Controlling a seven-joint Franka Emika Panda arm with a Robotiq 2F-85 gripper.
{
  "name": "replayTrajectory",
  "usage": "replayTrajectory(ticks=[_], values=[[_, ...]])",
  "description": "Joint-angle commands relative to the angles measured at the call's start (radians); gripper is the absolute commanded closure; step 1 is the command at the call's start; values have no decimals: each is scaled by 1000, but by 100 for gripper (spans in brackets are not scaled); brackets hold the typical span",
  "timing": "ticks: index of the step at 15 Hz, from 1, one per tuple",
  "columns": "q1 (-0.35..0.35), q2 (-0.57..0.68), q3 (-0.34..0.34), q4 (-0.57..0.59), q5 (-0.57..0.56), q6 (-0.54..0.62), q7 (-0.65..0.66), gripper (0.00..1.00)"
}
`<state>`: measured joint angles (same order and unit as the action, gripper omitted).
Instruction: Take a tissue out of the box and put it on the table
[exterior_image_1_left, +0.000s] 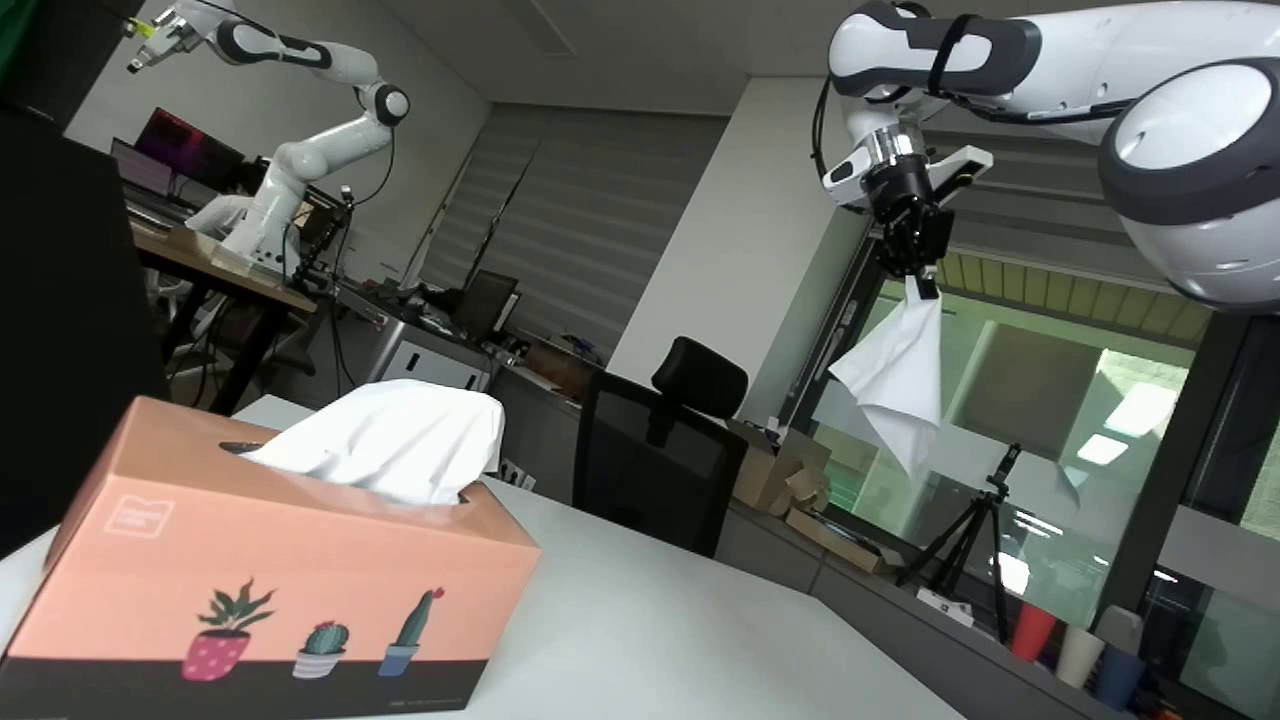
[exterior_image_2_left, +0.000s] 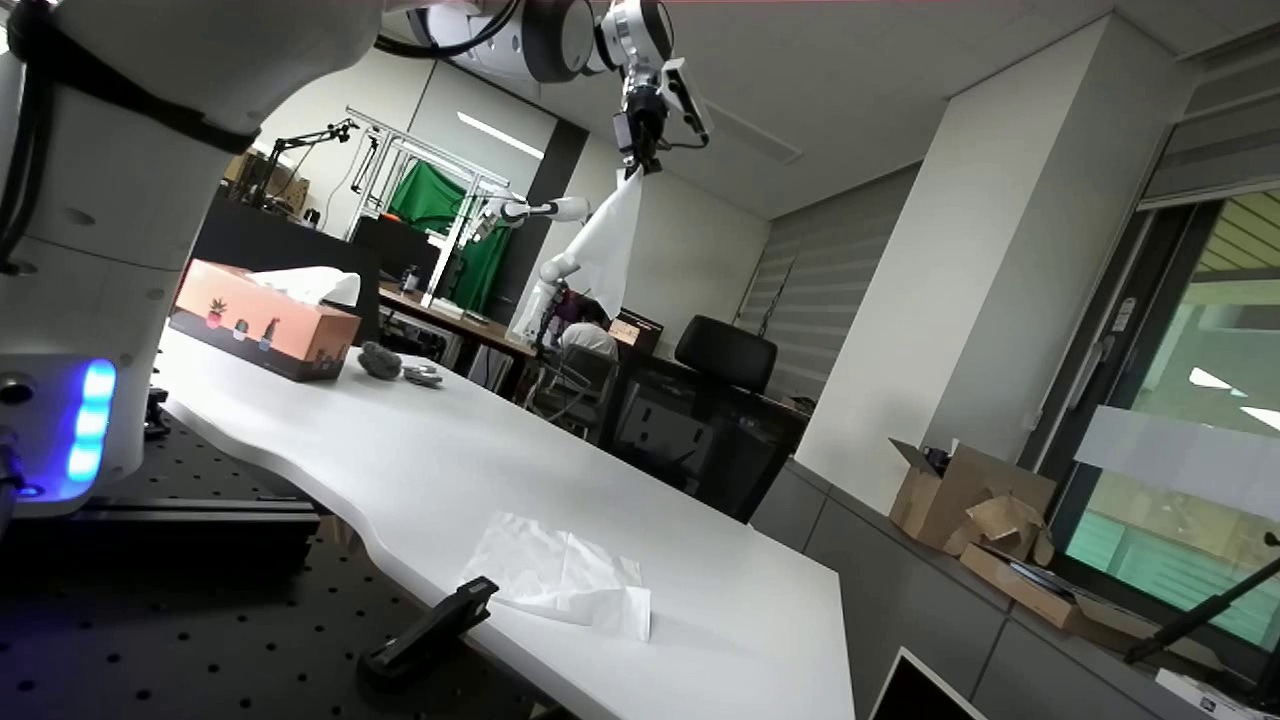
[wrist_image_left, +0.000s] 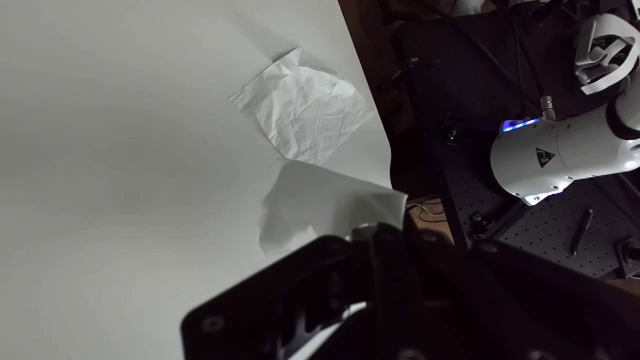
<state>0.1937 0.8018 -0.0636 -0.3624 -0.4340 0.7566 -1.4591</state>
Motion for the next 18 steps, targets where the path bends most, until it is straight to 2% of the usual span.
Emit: replayTrajectory(ticks=[1,10,12,13,16,18], values=[[0,0,0,0,0,0,0,99],[0,0,0,0,0,0,-1,99],[-8,-4,10,-1,20,18,29,100],[-7,-36,-2,-56,48,46,48,100],[-29,-16,5,-10,90,72,91,100],[-53,-26,15,-20,134,94,121,100]])
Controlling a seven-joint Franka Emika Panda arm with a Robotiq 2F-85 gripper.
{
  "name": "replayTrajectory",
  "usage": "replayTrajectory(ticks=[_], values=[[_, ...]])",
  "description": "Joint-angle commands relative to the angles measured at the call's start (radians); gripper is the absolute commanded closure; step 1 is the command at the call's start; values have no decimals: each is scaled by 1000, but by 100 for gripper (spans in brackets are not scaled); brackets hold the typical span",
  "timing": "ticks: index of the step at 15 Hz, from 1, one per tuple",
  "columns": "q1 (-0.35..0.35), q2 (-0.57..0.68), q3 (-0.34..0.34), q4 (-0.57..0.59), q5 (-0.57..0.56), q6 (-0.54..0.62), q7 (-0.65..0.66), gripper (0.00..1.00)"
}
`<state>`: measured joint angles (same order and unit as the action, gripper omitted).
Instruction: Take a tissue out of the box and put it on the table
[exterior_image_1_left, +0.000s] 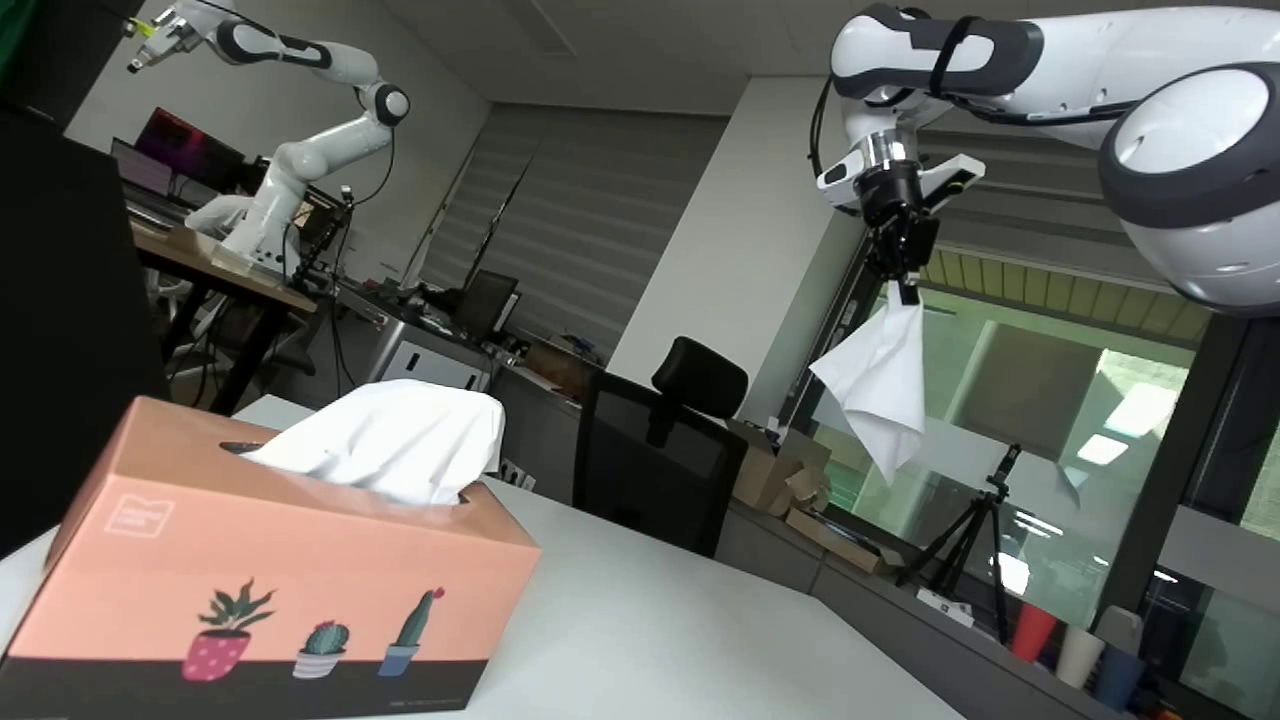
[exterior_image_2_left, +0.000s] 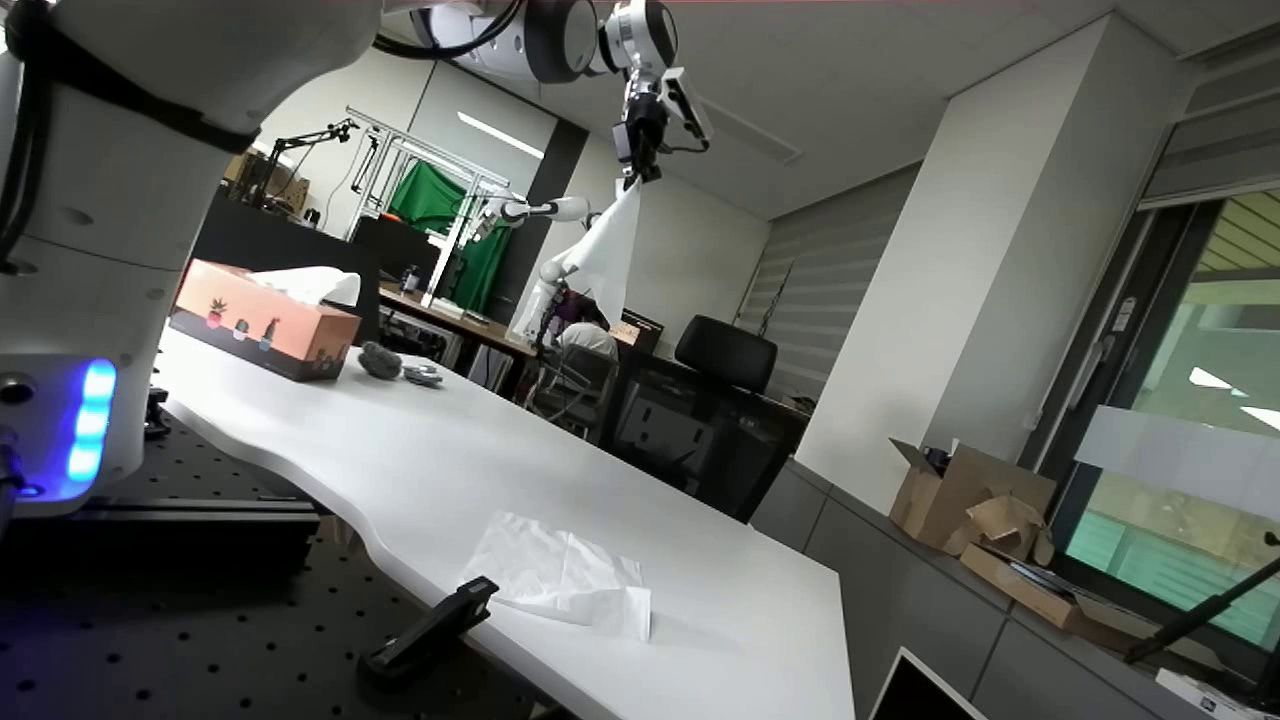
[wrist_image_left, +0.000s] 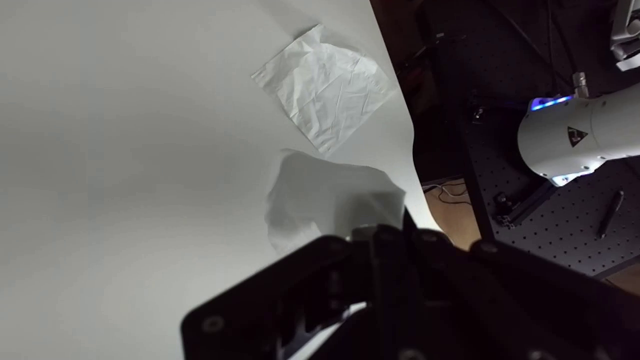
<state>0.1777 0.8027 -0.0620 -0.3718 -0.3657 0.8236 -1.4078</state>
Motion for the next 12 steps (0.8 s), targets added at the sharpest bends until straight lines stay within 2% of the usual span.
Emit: replayTrajectory(ticks=[1,7,12], values=[[-50,-30,17,-14,86,36,81,100],[-102,-27,13,-16,133,66,70,100],[-117,-10,11,-11,136,84,66,100]])
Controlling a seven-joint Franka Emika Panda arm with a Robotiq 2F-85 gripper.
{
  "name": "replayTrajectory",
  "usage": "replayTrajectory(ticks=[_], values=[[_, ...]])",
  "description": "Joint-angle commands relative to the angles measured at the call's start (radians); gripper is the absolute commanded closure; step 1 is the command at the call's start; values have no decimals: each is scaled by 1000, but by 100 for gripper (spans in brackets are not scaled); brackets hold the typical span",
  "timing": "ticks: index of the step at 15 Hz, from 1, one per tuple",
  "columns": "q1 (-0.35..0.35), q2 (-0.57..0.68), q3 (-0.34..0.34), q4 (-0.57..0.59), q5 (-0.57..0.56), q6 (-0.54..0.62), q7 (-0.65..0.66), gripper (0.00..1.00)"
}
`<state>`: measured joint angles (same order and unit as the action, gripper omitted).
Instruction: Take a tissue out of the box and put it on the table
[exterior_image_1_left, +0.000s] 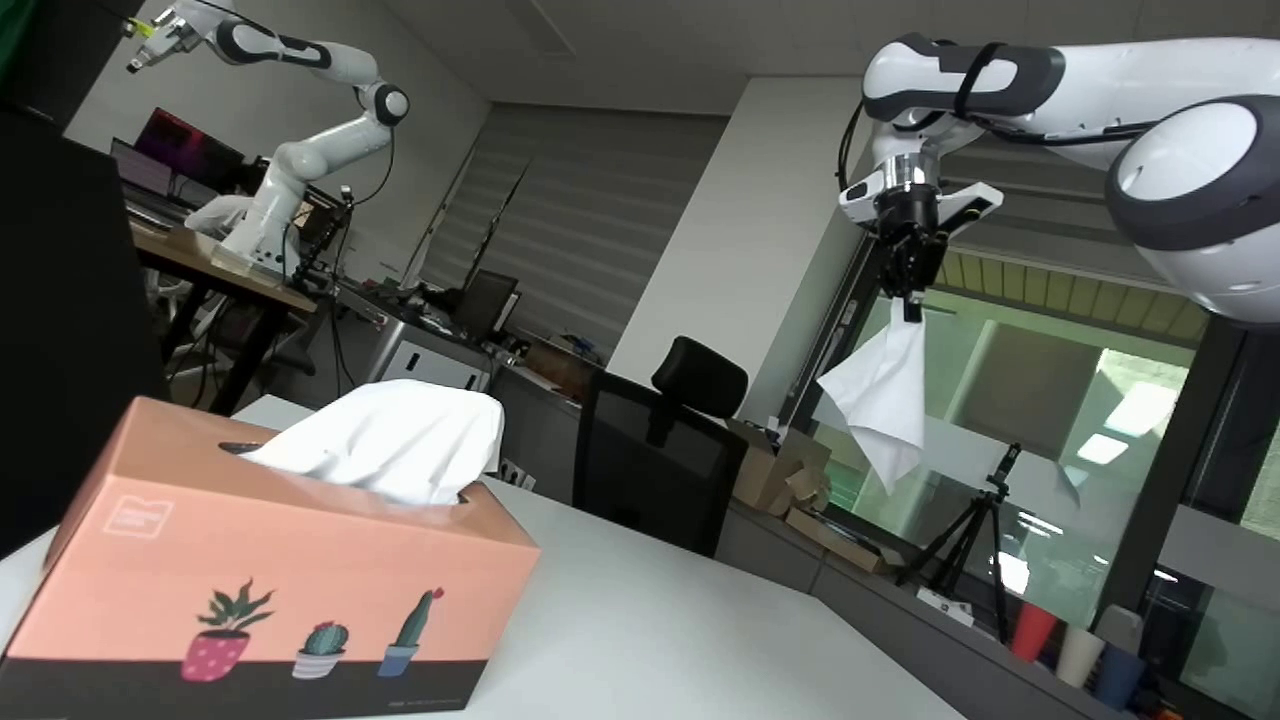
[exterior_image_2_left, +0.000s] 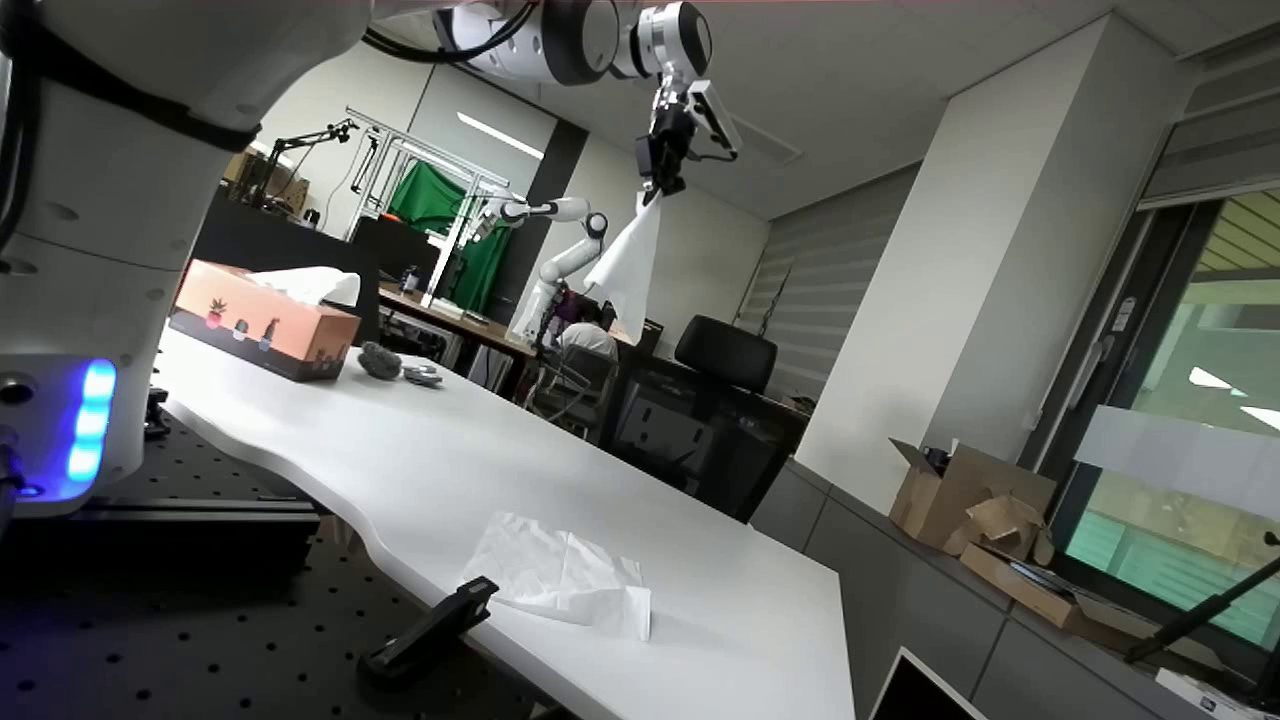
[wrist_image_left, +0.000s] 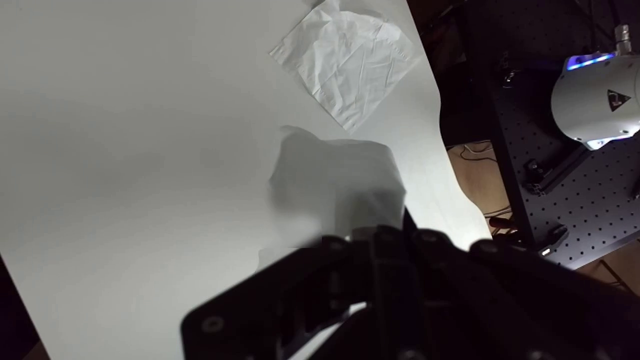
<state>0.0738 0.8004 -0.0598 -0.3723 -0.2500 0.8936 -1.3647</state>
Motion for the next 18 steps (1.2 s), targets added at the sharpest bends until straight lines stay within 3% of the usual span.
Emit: replayTrajectory(ticks=[1,3,4,5,7,8,9,10,11,13,14,16,18], values=[[-13,-4,10,-9,21,16,22,100],[-13,9,8,-4,19,23,19,100],[-14,52,8,60,14,1,8,100],[-11,16,8,-15,18,34,17,100],[-13,62,9,40,14,15,7,100],[-11,33,8,-23,19,41,16,100],[-13,84,8,55,14,13,6,100],[-14,86,9,49,15,17,7,100],[-12,45,8,-35,22,53,20,100],[-14,115,8,69,16,16,7,100],[-11,63,7,-35,22,61,22,100],[-14,134,4,62,13,37,22,100],[-16,103,0,-35,17,96,38,100]])
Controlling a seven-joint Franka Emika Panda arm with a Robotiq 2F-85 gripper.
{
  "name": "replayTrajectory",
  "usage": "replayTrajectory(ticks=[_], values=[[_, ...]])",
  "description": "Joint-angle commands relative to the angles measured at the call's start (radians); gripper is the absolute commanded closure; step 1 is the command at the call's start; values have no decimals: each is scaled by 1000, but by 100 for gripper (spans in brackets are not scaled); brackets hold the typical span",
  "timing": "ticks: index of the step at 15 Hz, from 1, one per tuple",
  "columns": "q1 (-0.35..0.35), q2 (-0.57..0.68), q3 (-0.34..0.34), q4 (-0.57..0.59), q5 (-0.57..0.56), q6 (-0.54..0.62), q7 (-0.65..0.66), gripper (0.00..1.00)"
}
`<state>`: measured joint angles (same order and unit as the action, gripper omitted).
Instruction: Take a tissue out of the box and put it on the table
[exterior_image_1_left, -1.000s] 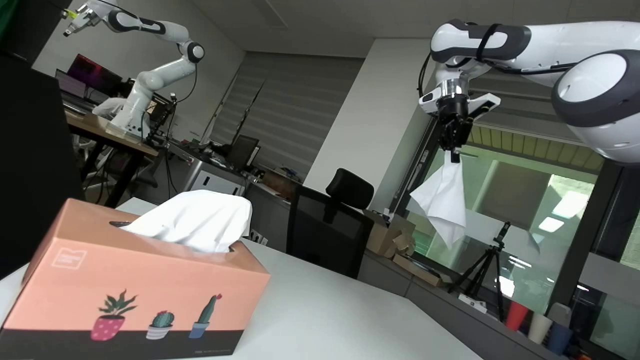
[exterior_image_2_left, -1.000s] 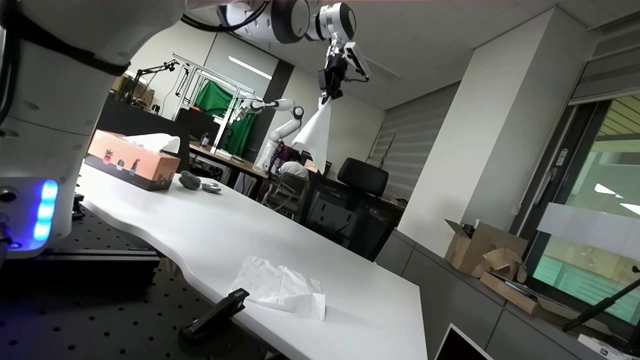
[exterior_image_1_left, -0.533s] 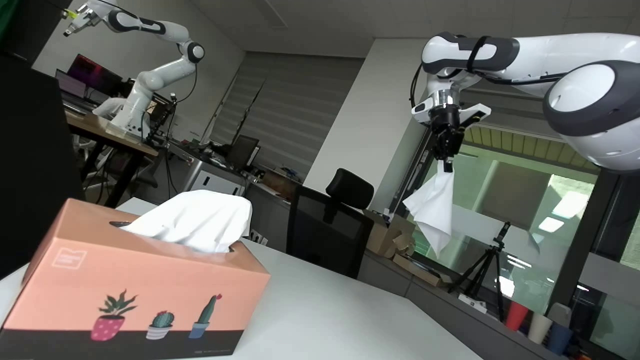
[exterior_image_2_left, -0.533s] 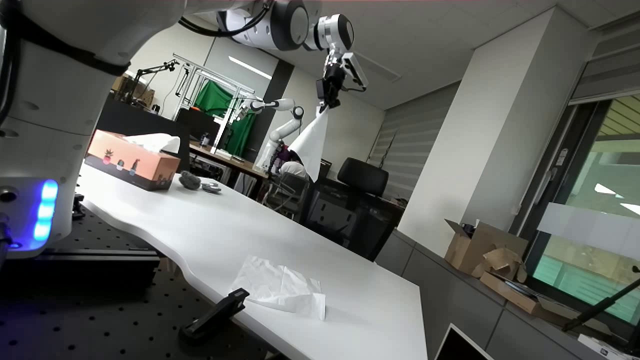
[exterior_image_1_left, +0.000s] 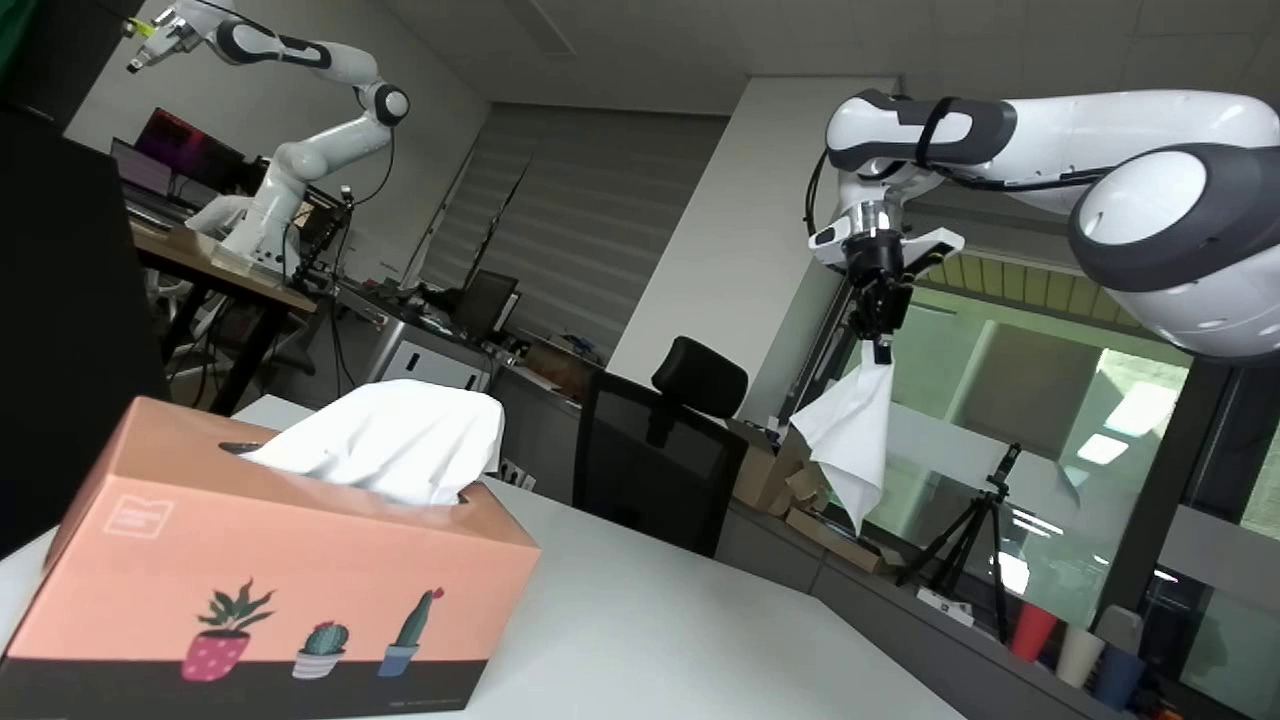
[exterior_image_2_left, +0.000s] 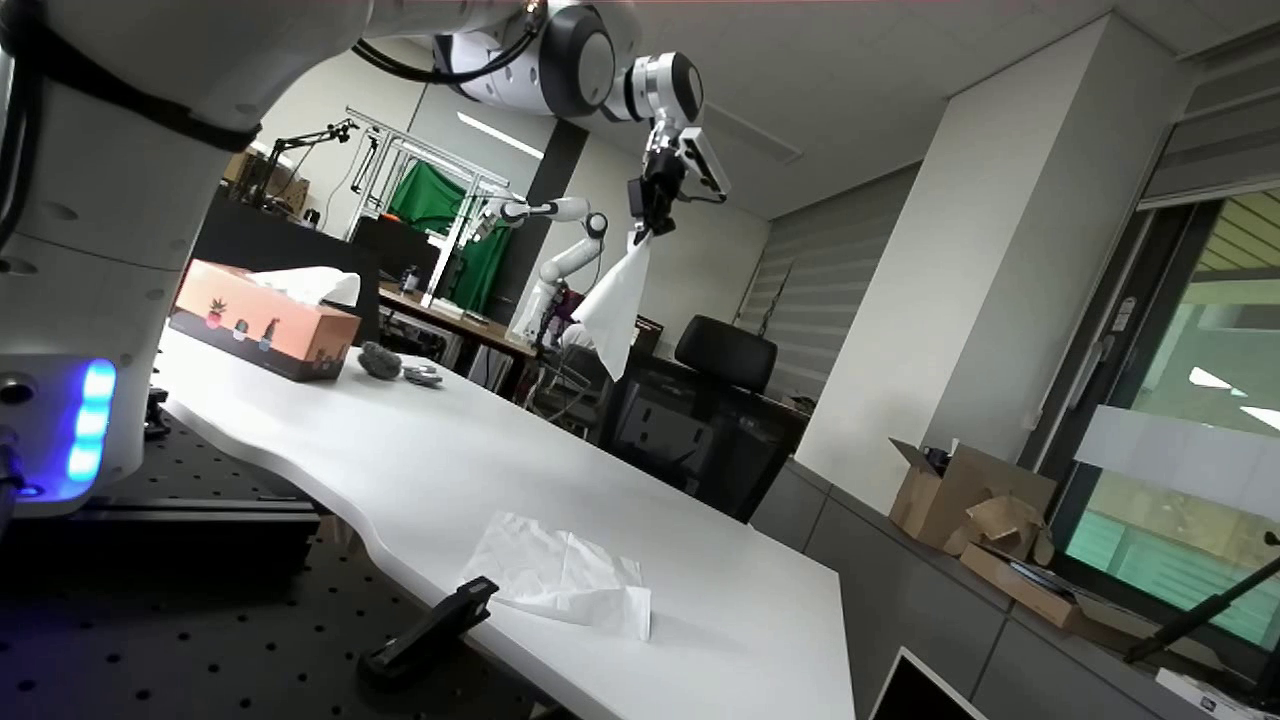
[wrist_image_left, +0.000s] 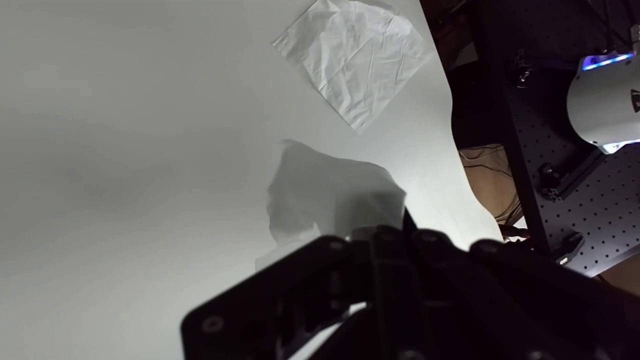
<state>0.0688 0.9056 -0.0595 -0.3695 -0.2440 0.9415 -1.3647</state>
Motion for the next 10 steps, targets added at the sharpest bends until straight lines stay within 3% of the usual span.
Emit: replayTrajectory(ticks=[1,4,10], values=[[-16,67,0,60,4,26,27,100],[-28,86,-4,5,0,91,39,100],[-66,204,-20,28,-24,152,52,100]])
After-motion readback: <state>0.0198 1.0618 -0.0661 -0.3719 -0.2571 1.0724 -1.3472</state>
